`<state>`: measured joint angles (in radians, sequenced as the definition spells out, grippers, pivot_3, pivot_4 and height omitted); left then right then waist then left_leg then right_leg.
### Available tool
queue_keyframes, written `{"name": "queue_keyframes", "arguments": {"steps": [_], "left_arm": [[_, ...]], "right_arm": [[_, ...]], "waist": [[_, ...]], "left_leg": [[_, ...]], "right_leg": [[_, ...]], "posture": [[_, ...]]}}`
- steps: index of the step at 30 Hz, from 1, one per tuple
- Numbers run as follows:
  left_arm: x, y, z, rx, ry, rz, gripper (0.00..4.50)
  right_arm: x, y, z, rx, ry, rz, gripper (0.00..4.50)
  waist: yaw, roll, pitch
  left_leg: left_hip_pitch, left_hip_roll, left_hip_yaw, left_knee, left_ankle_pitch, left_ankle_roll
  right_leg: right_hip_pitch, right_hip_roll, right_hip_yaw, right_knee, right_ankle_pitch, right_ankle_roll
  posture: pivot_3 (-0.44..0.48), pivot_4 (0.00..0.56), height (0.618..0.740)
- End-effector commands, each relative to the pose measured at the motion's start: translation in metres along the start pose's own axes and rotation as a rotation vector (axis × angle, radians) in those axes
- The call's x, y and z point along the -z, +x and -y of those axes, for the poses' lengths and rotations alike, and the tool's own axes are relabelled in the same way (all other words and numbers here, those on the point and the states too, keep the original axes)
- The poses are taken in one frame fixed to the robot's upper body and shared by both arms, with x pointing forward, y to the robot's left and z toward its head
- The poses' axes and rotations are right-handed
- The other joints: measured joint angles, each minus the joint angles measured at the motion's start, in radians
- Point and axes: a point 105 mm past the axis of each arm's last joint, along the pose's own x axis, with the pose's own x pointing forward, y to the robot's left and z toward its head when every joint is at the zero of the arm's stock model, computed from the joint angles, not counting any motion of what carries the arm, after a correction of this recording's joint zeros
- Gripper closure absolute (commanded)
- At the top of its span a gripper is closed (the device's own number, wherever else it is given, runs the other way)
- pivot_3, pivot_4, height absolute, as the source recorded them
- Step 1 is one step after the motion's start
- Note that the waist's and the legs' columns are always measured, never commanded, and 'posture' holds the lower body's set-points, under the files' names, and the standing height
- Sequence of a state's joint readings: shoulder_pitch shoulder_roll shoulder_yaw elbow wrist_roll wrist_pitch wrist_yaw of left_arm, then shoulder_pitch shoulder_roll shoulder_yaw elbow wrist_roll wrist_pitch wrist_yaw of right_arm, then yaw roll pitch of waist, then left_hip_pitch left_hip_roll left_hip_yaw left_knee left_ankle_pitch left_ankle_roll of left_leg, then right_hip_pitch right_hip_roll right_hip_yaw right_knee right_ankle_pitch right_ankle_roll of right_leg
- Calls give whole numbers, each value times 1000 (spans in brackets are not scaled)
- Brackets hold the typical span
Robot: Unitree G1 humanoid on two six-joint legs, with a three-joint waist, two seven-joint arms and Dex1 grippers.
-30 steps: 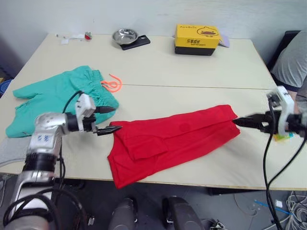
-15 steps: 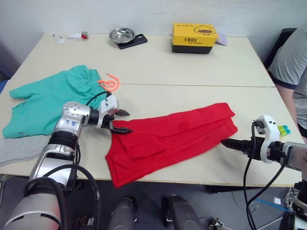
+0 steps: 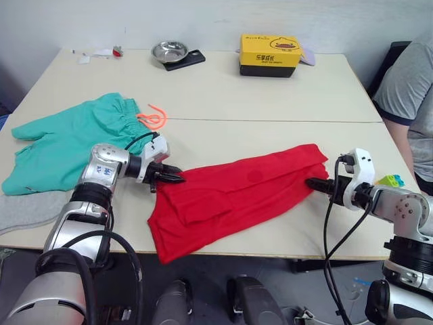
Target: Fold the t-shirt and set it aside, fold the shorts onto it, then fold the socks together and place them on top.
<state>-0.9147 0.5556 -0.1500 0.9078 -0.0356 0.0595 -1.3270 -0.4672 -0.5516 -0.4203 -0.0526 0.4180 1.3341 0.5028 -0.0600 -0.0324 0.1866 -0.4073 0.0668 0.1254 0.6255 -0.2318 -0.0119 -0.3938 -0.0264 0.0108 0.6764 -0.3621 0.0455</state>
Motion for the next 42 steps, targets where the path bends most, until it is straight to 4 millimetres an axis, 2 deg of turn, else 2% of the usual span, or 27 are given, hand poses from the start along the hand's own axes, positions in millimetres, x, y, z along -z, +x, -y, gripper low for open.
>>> {"name": "queue_keyframes", "arguments": {"steps": [1, 3, 6, 12, 16, 19, 23, 27, 31, 34, 37, 38, 42], "left_arm": [[-5, -11, 4, -10, -13, 24, 4500], [-3, -16, 12, -7, -39, 19, 4500], [-2, -23, 46, 65, -89, 30, 4500], [19, -29, 95, 30, -144, 1, 4500], [13, -24, 110, -92, -196, 142, 4500], [17, -18, 124, -111, -226, 150, 4500], [15, -14, 123, -186, -298, 213, 4500], [11, -19, 112, -241, -324, 260, 3503], [17, -42, 104, -207, -320, 190, 2229], [18, -58, 104, -94, -278, 114, 1265], [1, -57, 85, -60, -213, 131, 236], [-6, -54, 78, -53, -189, 148, 53], [-35, -29, 55, 6, -107, 204, 53]], "right_arm": [[-22, -2, 5, 11, -107, 35, 3753], [-35, -1, 11, 33, -167, 50, 4455], [-60, 7, 15, 53, -271, 85, 4455], [-85, 28, 6, 59, -431, 144, 4455], [-85, 43, -4, 34, -461, 166, 4455], [-85, 49, -7, 29, -514, 189, 4455], [-91, 53, -9, 13, -506, 242, 4455], [-87, 42, -4, 6, -526, 197, 3426], [-81, 8, 4, -13, -509, 153, 2068], [-64, -20, 5, -68, -442, 68, 1035], [-35, -43, -2, -116, -389, -79, 5], [-25, -50, -8, -143, -368, -123, 0], [12, -71, -39, -277, -302, -255, 0]], "waist": [[-3, 1, 0], [-5, 1, 1], [-21, 2, 1], [-26, 2, 2], [-20, 2, 2], [-19, 2, 3], [-19, 2, 3], [-19, 2, 3], [-12, 2, 3], [-7, 2, 3], [4, 3, 3], [7, 3, 3], [16, 3, 3]], "left_leg": [[0, 0, 1, 0, 0, 0], [0, 0, 1, 0, 0, 0], [0, 0, 2, -1, 1, -1], [1, 0, 2, -5, 2, -4], [1, 0, 2, -4, 2, -4], [1, -1, 1, -4, 2, -3], [1, -2, 1, -3, 2, -3], [1, -1, 0, -4, 2, -3], [1, -1, -1, -5, 3, -4], [1, -1, -1, -9, 3, -4], [1, -1, -1, -10, 3, -4], [1, -1, -1, -10, 3, -4], [1, -1, -2, -11, 1, 0]], "right_leg": [[0, 0, 1, 0, 0, 0], [-1, 0, 1, 0, 0, 0], [-1, 0, 3, 1, 0, 0], [-2, 1, 4, 0, -1, 1], [-1, 0, 5, -1, -1, 1], [0, -1, 5, -3, -1, 2], [1, -1, 5, -3, -1, 2], [1, 0, 4, -3, -1, 2], [1, 0, 3, -4, -1, 2], [0, 0, 3, -6, -1, 2], [1, -1, 2, -10, -1, 2], [1, -1, 2, -10, 0, 1], [3, -2, 0, -12, 1, 0]], "posture": [[0, 150, 740], [0, 150, 740], [0, 150, 740], [0, 150, 740], [0, 150, 740], [0, 150, 740], [0, 150, 740], [0, 150, 740], [0, 150, 740], [0, 150, 740], [0, 150, 740], [0, 150, 740], [0, 150, 740]]}}
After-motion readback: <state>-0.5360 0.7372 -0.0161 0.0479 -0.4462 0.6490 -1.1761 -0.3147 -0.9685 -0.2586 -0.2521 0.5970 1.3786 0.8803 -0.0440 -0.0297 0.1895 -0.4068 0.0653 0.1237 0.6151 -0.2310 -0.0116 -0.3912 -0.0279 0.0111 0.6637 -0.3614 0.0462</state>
